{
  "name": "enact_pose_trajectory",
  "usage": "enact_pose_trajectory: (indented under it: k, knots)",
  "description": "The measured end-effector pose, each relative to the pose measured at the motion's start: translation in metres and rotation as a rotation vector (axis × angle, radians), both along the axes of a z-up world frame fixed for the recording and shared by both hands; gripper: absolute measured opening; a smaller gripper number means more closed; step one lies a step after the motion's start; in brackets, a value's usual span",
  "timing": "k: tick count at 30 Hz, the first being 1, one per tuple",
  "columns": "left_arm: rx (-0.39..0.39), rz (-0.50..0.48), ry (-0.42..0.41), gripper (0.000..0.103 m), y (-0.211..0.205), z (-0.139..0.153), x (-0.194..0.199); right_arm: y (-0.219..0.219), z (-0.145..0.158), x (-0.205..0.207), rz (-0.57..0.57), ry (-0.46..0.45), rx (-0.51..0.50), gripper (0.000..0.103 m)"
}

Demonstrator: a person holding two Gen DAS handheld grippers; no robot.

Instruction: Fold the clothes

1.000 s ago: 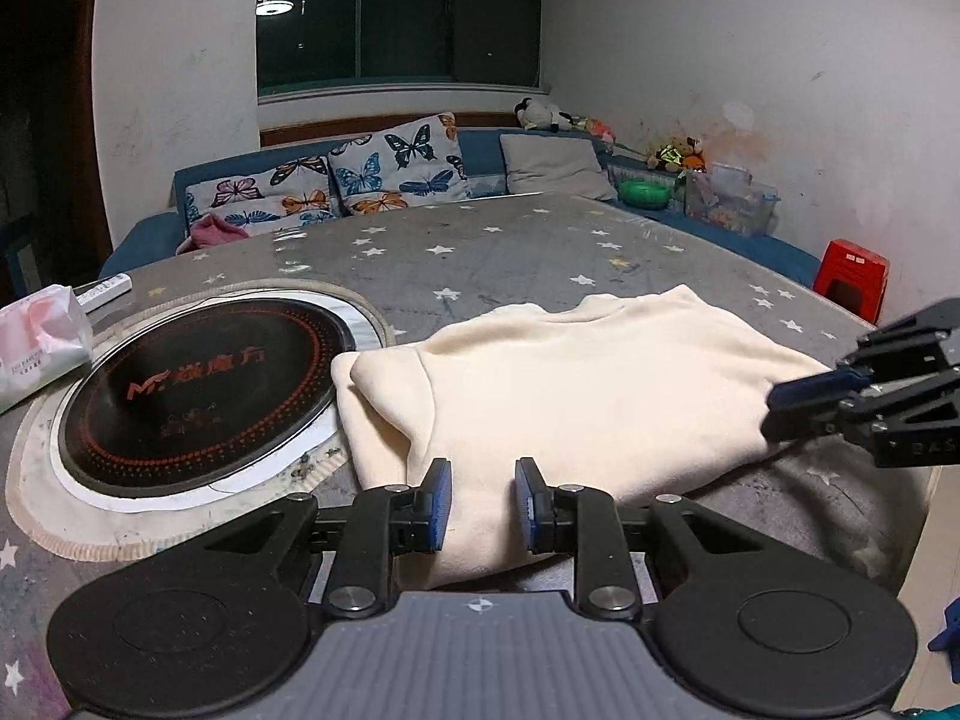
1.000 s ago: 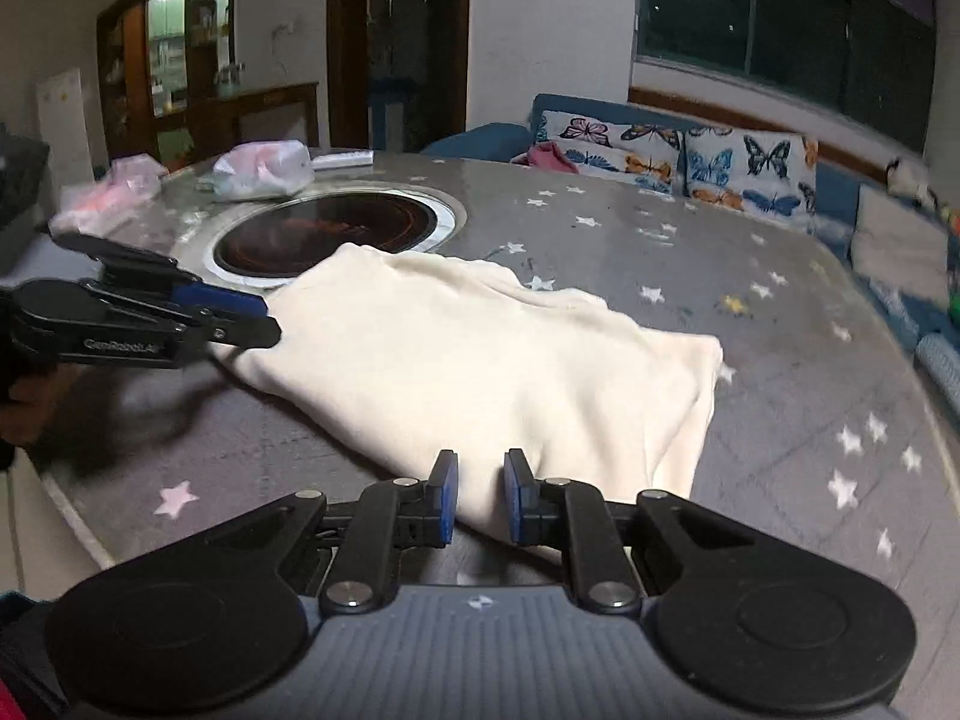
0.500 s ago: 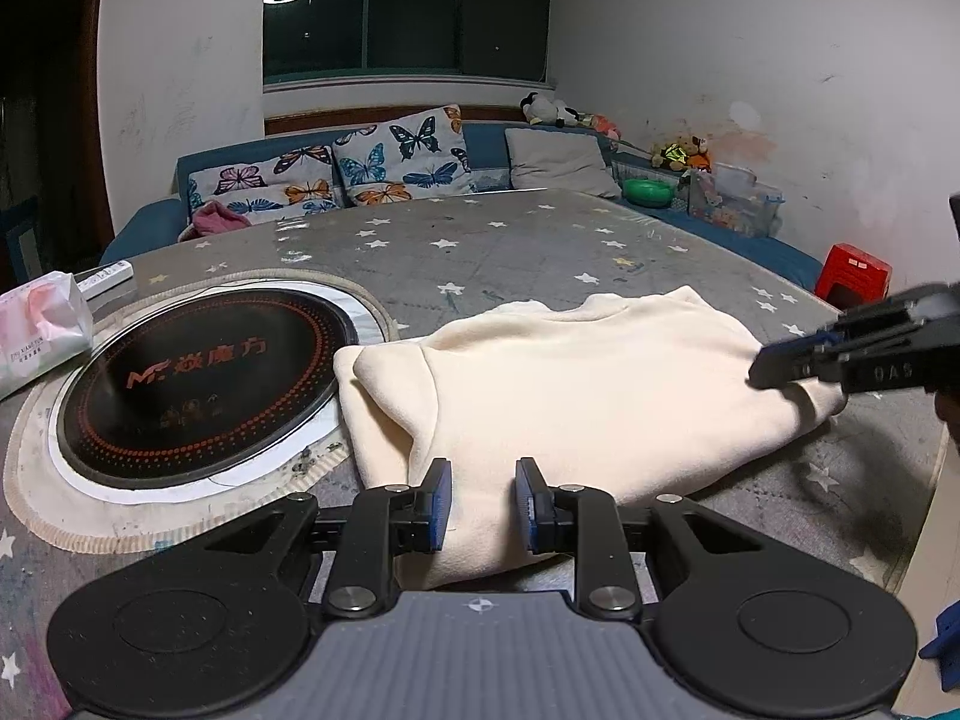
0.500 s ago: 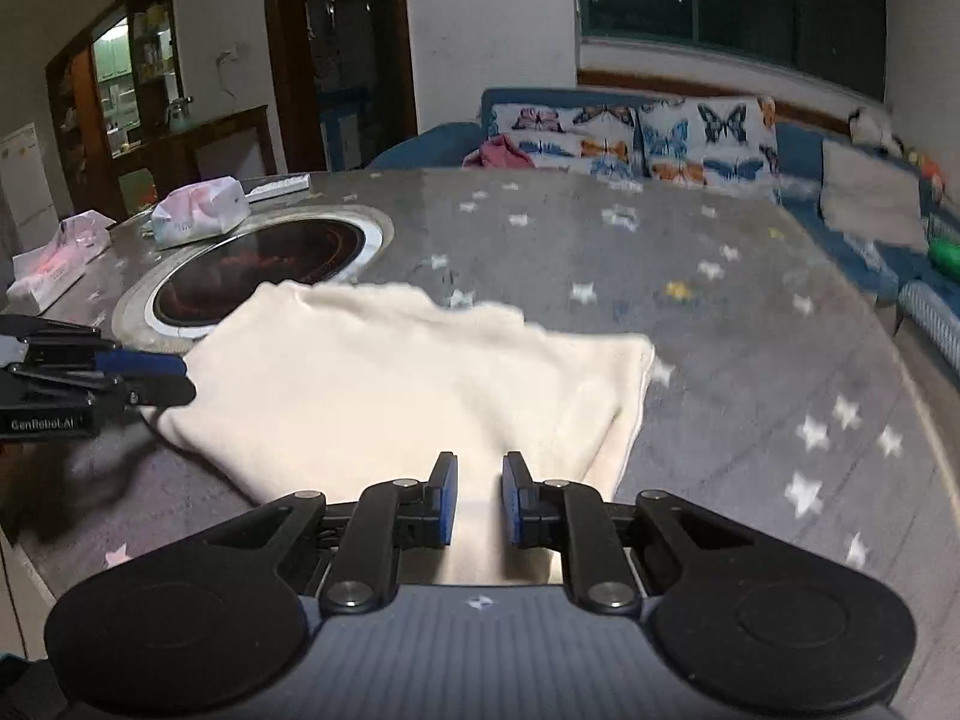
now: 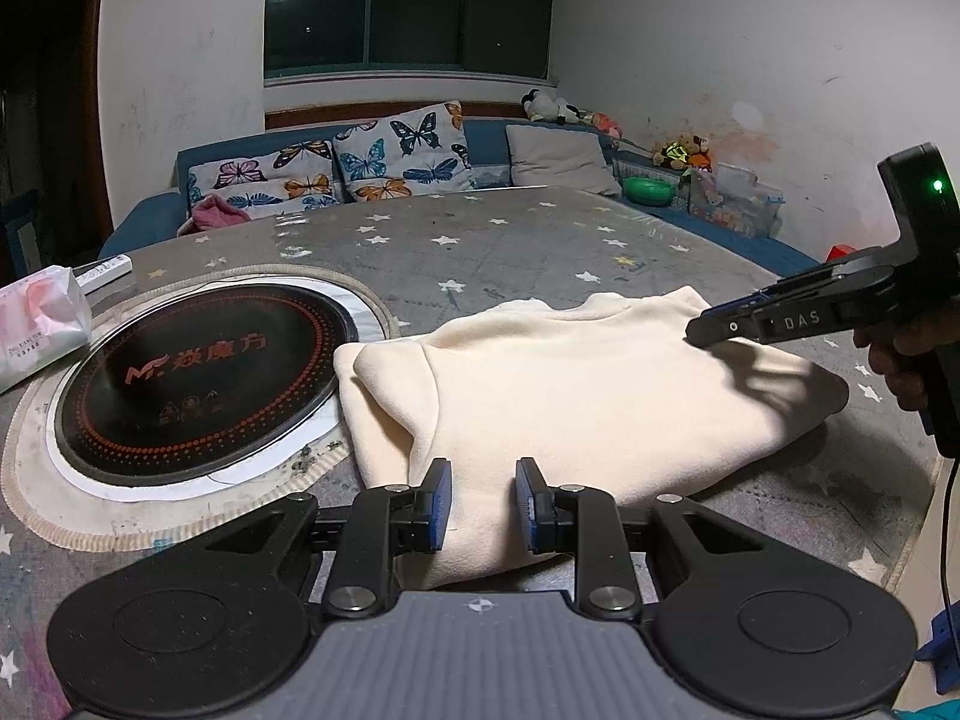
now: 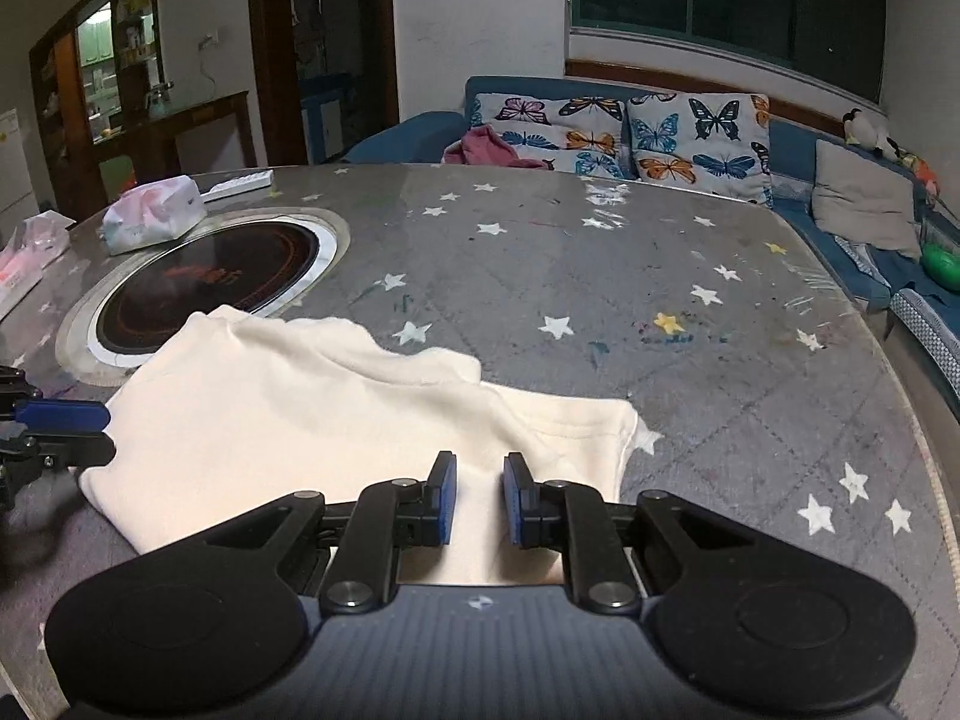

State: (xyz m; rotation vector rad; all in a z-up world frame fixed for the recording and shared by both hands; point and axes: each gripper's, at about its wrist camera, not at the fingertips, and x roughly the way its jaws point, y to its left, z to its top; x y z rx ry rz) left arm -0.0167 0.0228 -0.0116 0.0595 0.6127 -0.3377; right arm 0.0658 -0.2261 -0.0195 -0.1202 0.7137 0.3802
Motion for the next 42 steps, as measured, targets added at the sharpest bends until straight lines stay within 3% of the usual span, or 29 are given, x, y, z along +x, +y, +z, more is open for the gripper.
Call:
enact_pose_trajectory:
  k: [8, 11, 19, 42]
  knots:
    - [-0.004, 0.02, 0.022, 0.026, -0.001, 0.004, 0.001, 0.002, 0.004, -0.002, -0.008, -0.005, -0.015, 0.017]
    - [-0.012, 0.035, 0.034, 0.028, -0.001, 0.006, 0.003, 0.002, 0.008, -0.005, -0.013, -0.014, -0.013, 0.022]
    - [-0.009, 0.082, 0.048, 0.046, -0.003, 0.013, 0.004, 0.001, 0.015, -0.015, -0.021, -0.033, -0.002, 0.036]
    - [0.012, 0.165, 0.045, 0.081, -0.01, 0.024, -0.001, 0.011, 0.028, -0.045, 0.013, -0.073, 0.024, 0.057]
